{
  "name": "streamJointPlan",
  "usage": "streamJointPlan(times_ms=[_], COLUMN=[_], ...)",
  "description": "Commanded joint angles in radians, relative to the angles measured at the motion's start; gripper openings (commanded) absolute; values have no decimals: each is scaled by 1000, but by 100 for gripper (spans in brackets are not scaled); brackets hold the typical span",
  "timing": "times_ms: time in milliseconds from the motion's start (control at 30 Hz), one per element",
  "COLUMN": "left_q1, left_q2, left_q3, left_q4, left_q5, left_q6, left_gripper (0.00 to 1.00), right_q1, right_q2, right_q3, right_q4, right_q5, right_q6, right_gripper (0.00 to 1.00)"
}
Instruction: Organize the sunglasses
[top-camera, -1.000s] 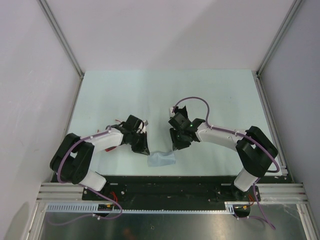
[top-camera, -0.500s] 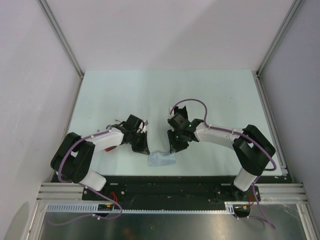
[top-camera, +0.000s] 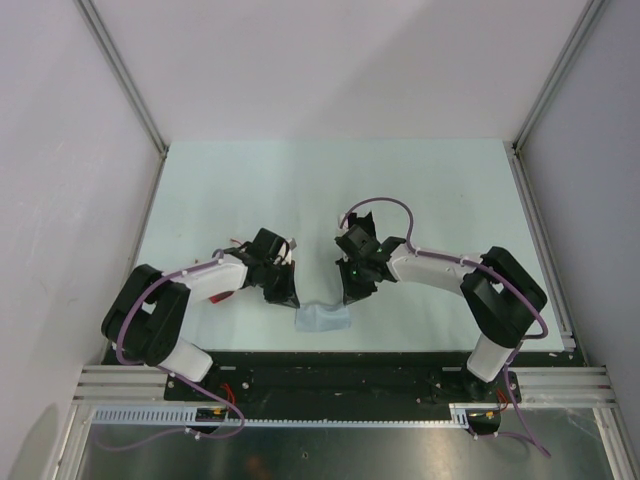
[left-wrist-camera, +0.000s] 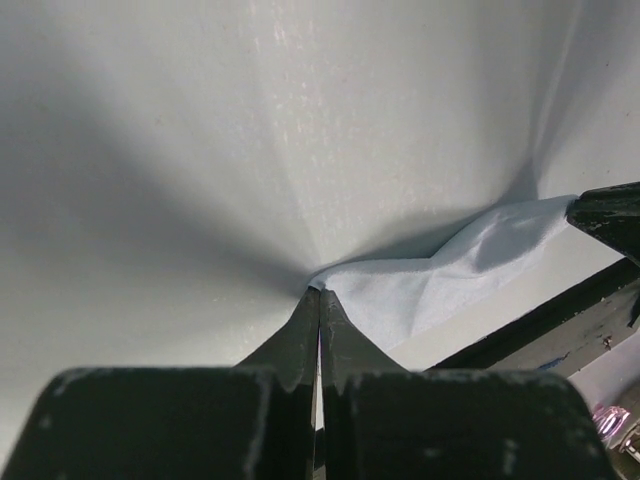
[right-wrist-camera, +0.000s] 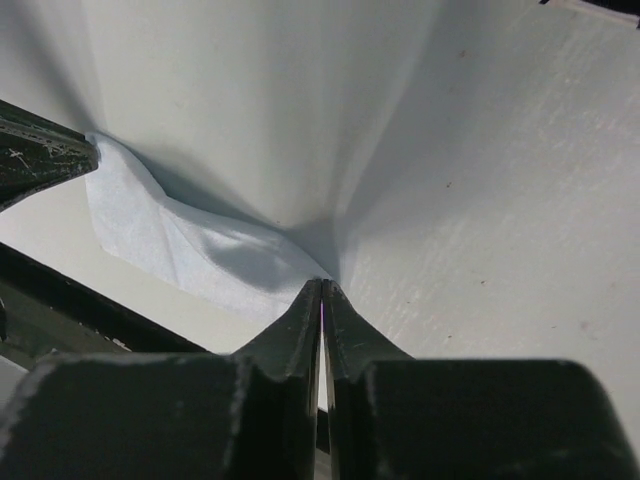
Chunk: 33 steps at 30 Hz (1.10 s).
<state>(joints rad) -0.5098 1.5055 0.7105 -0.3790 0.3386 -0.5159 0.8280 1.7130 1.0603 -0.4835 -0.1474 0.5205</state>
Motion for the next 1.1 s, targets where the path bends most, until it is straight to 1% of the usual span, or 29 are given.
streamJointPlan(times_ms=[0, 33, 600, 1067], left_q1=[1, 1, 8, 14], left_q2=[-14, -19, -48, -5], left_q3=[41, 41, 53, 89], left_q4=[11, 9, -4, -8], left_q5=[-18, -19, -81, -116], left_q6=[-6, -6, 1, 14], left_gripper=[0, 0, 0, 0], right_q1=[-9, -9, -24, -41], right_q2=[10, 13, 10, 28], right_q3=[0, -2, -10, -11], right_q4=[26, 28, 17, 63], right_q5=[-14, -15, 49, 74], right_q6=[-5, -5, 30, 58], right_gripper=[2, 0, 0, 0])
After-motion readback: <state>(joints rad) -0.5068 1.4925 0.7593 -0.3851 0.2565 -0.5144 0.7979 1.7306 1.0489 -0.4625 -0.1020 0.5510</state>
